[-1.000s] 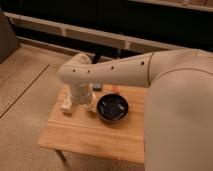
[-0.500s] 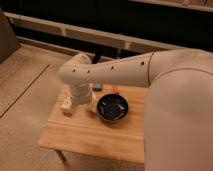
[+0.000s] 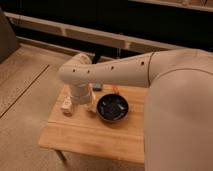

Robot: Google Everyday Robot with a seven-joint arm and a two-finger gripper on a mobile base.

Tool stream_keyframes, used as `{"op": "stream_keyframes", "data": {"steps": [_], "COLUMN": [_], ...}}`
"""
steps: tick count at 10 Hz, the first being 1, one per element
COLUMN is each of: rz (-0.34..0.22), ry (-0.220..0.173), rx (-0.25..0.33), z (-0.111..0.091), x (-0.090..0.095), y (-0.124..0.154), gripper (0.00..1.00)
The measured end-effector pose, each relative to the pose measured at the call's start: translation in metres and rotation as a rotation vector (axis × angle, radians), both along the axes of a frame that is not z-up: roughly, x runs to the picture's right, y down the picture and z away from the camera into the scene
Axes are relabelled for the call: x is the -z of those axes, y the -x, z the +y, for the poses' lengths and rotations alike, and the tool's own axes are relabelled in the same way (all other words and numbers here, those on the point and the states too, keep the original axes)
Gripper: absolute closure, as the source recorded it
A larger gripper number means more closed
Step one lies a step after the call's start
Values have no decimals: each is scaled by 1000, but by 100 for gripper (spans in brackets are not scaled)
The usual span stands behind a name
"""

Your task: Push the eraser across the table

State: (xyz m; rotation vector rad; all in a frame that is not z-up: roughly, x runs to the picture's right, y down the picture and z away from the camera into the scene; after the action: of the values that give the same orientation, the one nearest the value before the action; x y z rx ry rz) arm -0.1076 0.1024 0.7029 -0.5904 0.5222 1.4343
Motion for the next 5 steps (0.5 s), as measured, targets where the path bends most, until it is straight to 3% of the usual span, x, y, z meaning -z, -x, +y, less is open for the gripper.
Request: {"op": "stream_keyframes", "data": {"steps": [3, 5], "rz": [-8, -59], "ry": [-32, -142], "rx": [-24, -120], "z": [-9, -49], "x": [-1, -3], "y": [1, 3], "gripper": [35, 35]}}
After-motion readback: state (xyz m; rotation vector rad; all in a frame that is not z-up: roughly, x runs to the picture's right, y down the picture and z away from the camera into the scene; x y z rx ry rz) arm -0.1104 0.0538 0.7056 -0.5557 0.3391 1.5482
